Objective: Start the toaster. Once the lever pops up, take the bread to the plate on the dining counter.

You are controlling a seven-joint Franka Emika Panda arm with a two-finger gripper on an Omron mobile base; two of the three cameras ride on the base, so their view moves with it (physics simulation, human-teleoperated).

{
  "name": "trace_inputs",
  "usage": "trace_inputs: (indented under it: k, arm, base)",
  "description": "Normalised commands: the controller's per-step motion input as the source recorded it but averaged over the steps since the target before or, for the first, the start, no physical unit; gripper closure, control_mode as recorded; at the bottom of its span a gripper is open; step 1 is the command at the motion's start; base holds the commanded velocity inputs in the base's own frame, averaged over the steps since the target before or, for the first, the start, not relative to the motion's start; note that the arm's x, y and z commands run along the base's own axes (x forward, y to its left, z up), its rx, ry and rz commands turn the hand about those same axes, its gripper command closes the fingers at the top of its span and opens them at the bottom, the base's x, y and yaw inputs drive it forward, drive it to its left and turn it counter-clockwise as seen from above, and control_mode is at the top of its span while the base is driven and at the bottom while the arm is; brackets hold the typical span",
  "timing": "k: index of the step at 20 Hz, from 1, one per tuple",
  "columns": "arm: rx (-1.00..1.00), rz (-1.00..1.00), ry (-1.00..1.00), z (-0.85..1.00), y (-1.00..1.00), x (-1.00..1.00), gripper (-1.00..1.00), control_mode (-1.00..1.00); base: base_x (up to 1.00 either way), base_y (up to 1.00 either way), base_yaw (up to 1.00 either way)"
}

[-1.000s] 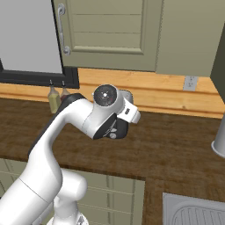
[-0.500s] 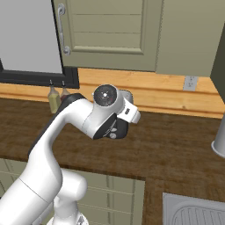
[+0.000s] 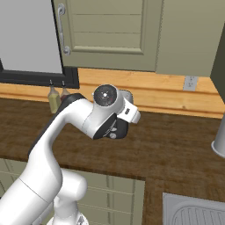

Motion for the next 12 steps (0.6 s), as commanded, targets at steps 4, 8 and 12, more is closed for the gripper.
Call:
trace_inputs:
  k: [4,8,12]
  arm:
    - [0.0,0.0,0.0,0.0,0.0,0.0,-1.0,-1.0]
    - [0.0,0.0,0.0,0.0,0.0,0.0,-1.0,-1.0]
    - [0.0,0.0,0.0,0.0,0.0,0.0,-1.0,-1.0]
  base:
    - [0.0,0.0,0.0]
    - [0.0,0.0,0.0]
    - [0.0,0.0,0.0]
